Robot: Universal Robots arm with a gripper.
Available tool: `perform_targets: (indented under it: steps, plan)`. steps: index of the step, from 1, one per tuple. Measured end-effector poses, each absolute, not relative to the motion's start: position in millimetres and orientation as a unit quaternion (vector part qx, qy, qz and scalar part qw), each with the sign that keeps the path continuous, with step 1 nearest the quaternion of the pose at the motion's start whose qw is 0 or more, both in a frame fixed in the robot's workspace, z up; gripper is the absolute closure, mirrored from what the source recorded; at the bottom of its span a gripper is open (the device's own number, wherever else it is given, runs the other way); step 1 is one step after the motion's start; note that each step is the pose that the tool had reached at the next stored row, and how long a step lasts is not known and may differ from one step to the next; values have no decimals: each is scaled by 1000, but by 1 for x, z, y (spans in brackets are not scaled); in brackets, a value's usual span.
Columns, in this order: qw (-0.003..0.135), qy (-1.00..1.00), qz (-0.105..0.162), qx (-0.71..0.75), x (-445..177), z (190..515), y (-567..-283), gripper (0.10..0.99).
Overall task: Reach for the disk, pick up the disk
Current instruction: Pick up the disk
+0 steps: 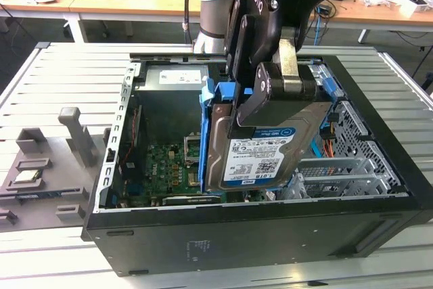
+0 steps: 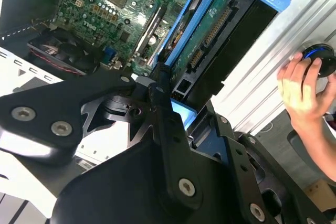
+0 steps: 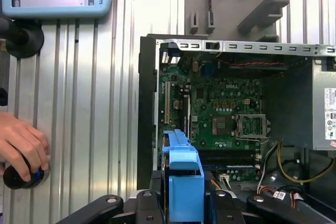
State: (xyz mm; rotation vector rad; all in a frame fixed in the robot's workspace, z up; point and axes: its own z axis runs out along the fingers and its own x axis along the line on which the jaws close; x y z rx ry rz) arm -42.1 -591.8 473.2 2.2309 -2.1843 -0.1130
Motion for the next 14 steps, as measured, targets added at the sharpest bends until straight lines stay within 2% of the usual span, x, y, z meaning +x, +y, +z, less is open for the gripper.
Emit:
perform_targets:
  steps: [14]
  plan:
    - [9, -699, -36, 714, -21, 473, -599, 718]
